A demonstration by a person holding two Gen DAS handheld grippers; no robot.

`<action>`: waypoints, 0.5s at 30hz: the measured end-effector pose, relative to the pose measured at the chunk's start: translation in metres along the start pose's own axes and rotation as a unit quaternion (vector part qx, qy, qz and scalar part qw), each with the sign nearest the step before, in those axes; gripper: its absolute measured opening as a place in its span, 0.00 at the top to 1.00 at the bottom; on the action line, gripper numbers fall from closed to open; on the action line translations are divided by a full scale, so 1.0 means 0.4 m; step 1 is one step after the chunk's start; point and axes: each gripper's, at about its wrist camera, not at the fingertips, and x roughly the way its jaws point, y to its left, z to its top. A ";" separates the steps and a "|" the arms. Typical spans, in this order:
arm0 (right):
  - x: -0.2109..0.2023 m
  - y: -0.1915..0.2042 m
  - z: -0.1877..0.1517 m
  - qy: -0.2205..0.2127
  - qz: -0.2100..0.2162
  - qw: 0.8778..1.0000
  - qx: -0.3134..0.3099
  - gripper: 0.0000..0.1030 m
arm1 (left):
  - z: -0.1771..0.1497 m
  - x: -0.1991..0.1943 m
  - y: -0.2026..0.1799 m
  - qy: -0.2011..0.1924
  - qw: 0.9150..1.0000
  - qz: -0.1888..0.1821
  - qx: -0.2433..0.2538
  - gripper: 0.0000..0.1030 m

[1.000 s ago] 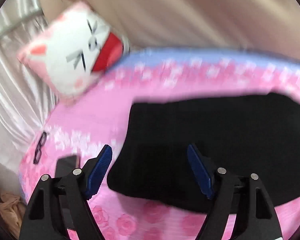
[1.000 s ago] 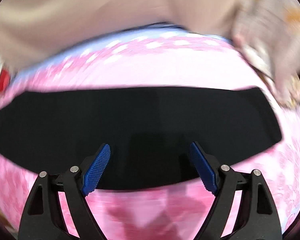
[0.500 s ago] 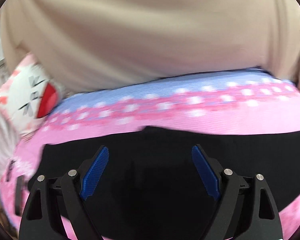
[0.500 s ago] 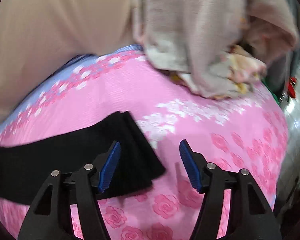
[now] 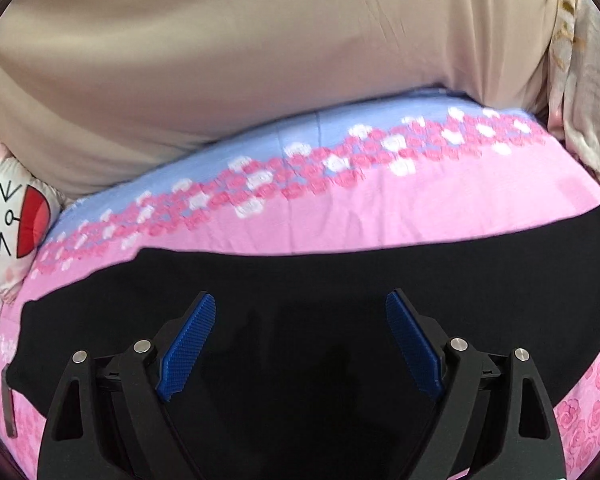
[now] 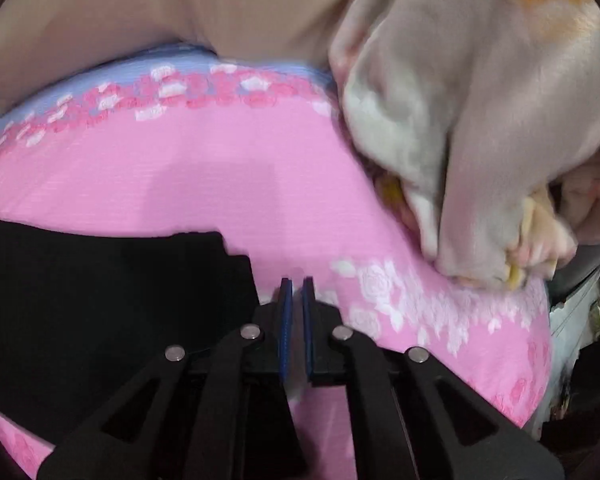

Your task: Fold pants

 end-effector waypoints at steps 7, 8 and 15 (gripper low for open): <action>-0.072 -0.052 -0.080 -0.027 0.093 0.993 0.071 0.51 | -0.006 -0.002 -0.055 -0.003 1.000 -0.013 0.013 0.18; -0.073 -0.035 -0.096 -0.025 0.093 0.994 0.059 0.31 | -0.006 -0.002 -0.064 -0.003 1.000 -0.019 0.015 0.18; -0.021 0.063 -0.121 0.002 0.066 0.998 -0.009 0.89 | -0.014 -0.020 -0.114 -0.006 0.999 -0.032 0.034 0.18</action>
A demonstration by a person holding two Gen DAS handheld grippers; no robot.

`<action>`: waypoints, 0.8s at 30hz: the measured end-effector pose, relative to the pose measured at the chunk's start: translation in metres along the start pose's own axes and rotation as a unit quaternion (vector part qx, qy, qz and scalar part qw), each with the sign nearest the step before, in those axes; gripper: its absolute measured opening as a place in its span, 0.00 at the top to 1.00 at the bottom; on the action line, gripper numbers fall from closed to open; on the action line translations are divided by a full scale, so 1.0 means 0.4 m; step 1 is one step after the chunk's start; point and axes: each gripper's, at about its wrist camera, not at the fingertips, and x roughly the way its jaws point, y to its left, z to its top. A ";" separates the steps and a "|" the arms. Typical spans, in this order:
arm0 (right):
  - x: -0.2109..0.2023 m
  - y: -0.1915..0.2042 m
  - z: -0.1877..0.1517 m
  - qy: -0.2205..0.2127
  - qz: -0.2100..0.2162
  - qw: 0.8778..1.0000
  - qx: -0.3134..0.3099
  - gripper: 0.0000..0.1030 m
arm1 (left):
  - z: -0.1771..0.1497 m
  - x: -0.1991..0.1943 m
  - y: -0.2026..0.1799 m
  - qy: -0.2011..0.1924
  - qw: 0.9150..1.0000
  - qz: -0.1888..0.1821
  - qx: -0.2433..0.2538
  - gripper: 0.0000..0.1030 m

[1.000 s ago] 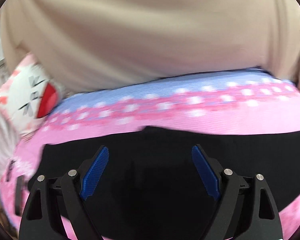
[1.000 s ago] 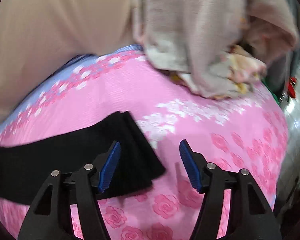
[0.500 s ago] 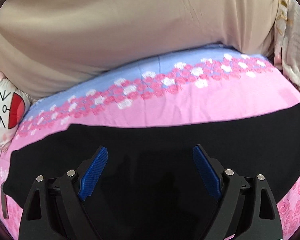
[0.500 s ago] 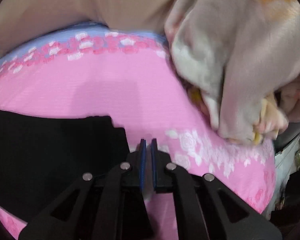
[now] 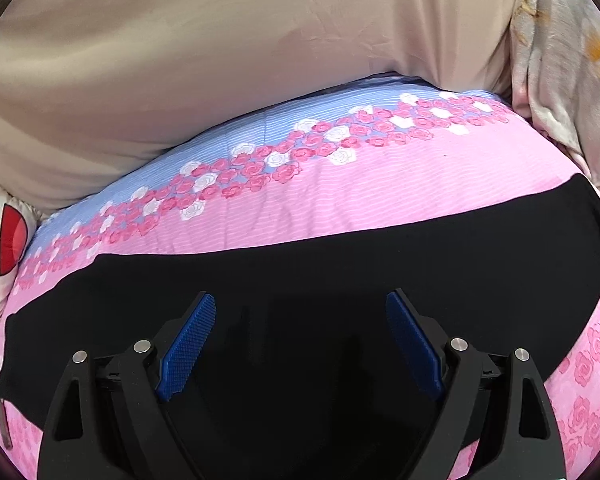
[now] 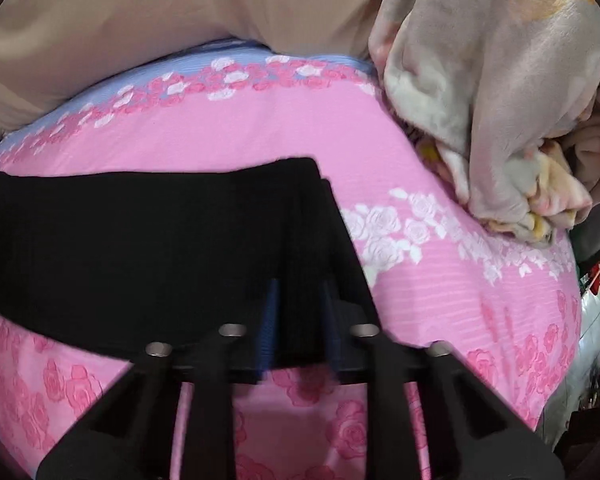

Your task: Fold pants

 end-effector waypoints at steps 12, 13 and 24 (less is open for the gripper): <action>-0.061 -0.112 -0.028 -0.032 0.020 0.994 0.107 0.32 | -0.018 -0.001 0.013 0.010 1.000 -0.009 -0.011 0.18; -0.061 -0.122 -0.037 -0.029 0.031 0.992 0.120 0.31 | -0.020 -0.003 0.012 0.010 1.000 -0.012 -0.011 0.18; 0.029 -0.125 -0.057 -0.001 0.071 0.983 0.169 0.31 | -0.034 -0.040 0.032 0.005 0.999 -0.028 -0.023 0.17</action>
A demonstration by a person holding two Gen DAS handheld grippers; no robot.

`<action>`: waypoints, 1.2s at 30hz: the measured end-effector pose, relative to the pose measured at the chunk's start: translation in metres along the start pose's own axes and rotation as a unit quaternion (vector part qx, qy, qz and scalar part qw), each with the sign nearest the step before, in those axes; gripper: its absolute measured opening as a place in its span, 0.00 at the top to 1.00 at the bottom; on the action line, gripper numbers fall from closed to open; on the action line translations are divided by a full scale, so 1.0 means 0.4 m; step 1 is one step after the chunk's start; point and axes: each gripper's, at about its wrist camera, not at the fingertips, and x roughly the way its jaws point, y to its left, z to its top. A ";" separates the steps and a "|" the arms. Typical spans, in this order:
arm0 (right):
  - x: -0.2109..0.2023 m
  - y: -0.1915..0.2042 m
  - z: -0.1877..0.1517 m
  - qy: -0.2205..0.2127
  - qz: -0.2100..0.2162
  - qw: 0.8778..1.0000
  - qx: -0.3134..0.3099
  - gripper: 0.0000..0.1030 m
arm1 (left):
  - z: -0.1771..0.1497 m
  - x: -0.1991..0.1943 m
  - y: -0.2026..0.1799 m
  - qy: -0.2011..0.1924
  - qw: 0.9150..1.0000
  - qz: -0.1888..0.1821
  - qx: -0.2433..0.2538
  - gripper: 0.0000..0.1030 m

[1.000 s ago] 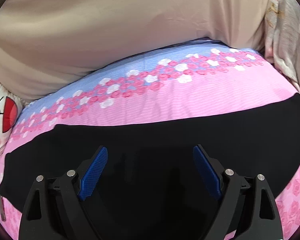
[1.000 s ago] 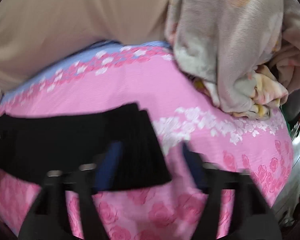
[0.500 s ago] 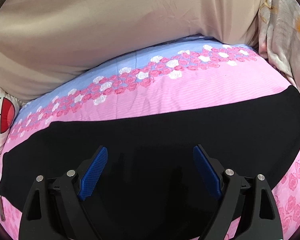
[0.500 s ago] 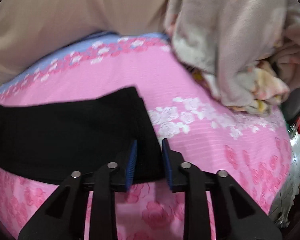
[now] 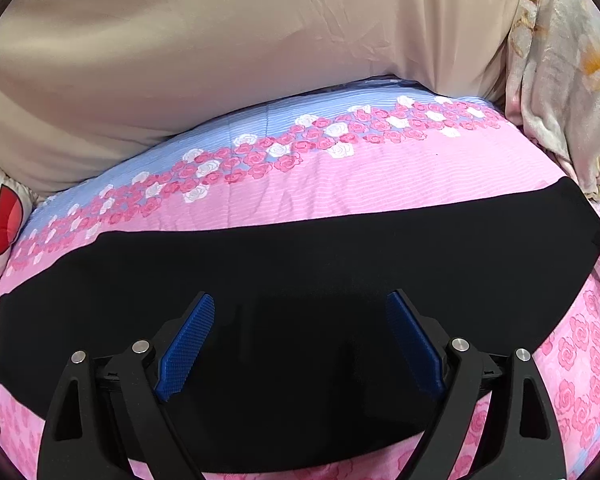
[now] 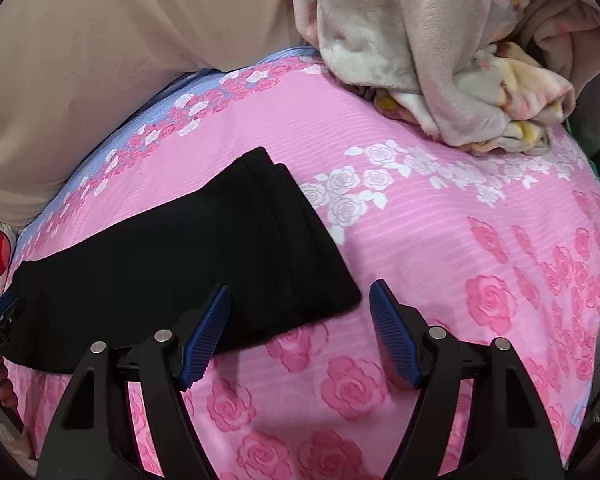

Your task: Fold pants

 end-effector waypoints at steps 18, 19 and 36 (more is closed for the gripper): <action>-0.106 0.164 0.065 -0.037 0.045 0.998 0.007 0.82 | 0.004 -0.003 0.026 0.011 1.000 -0.018 -0.010 0.16; -0.126 0.177 0.069 -0.042 0.050 0.998 0.005 0.82 | 0.005 -0.006 0.034 0.011 1.000 -0.019 -0.013 0.16; -0.327 0.818 0.071 -0.087 0.213 0.960 -0.160 0.82 | -0.081 -0.087 0.353 0.004 0.994 0.022 -0.111 0.16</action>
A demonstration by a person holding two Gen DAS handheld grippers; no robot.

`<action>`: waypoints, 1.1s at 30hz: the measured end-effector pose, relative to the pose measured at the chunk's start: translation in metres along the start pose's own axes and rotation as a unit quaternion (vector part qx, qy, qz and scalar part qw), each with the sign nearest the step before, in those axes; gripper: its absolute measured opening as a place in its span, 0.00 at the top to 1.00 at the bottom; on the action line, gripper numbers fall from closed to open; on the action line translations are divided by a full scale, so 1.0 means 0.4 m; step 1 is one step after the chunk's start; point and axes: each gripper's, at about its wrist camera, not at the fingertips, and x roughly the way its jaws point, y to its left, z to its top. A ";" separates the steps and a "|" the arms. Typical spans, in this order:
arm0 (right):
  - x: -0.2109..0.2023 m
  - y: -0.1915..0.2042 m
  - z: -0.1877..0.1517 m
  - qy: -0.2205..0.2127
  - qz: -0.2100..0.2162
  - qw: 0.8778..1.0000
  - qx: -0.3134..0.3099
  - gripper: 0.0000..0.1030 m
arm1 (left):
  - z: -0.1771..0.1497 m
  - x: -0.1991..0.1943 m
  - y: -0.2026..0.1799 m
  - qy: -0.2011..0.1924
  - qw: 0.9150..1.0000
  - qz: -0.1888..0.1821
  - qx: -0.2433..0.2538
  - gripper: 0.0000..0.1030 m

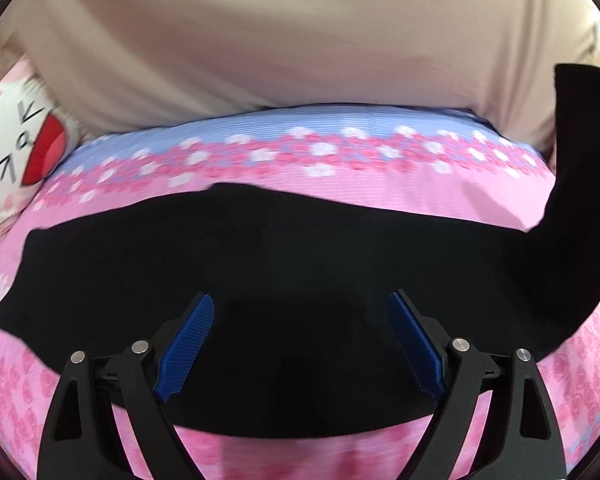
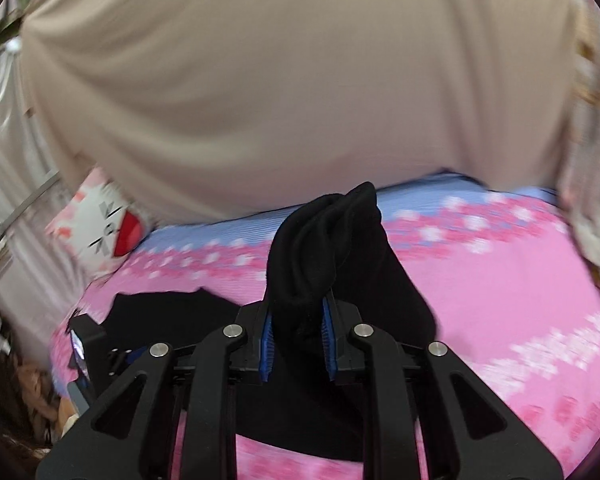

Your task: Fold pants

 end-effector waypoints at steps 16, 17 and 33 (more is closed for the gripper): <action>0.448 0.432 -0.178 0.159 0.072 0.979 -0.102 0.82 | -0.100 -0.059 0.341 -0.005 0.994 0.061 -0.087 0.16; 0.462 0.436 -0.190 0.165 0.071 0.978 -0.104 0.82 | -0.105 -0.061 0.353 -0.005 0.994 0.061 -0.091 0.16; 0.430 0.482 -0.295 0.170 0.091 0.972 -0.136 0.58 | -0.151 -0.070 0.482 -0.005 0.988 0.065 -0.137 0.16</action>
